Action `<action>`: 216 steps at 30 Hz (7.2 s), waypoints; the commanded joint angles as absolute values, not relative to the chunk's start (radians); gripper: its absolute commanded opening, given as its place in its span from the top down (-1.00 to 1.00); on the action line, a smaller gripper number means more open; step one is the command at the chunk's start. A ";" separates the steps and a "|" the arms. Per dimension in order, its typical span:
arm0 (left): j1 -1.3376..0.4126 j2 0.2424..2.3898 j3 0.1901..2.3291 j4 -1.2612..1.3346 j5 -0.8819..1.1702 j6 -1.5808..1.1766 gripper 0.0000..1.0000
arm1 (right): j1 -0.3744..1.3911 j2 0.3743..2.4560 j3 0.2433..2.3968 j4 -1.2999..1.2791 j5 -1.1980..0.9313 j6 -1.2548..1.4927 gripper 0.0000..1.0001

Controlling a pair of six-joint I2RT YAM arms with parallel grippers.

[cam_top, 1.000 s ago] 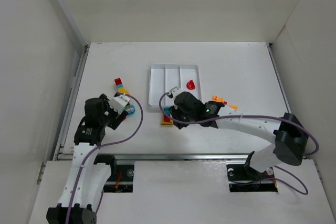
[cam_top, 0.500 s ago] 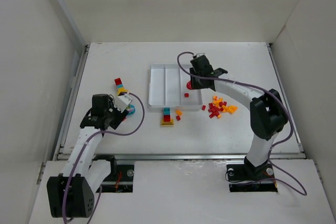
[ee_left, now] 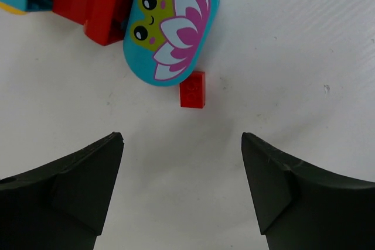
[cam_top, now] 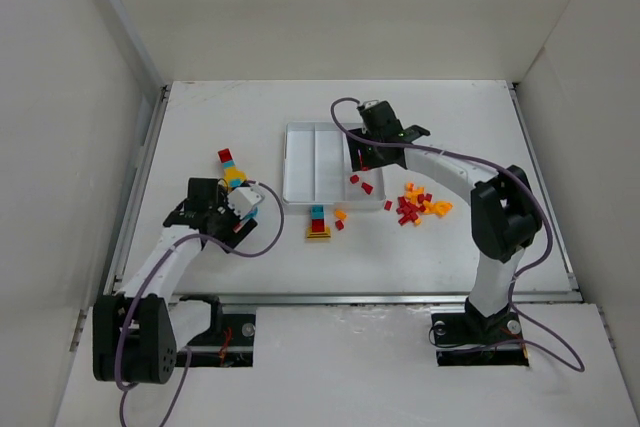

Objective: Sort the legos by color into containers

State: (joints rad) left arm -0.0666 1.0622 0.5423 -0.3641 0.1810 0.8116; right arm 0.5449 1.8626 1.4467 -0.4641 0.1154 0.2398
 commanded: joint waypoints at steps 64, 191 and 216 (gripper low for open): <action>-0.075 0.543 0.788 -0.038 0.793 0.604 1.00 | 0.827 1.419 1.512 -0.150 -0.431 0.351 -0.17; -0.075 0.618 0.543 -0.130 0.225 0.534 -1.00 | 0.482 1.648 1.108 -0.512 0.130 0.426 0.49; -0.075 0.600 0.534 -0.149 0.235 0.534 -1.00 | 0.472 1.687 1.083 -0.529 0.186 0.393 0.27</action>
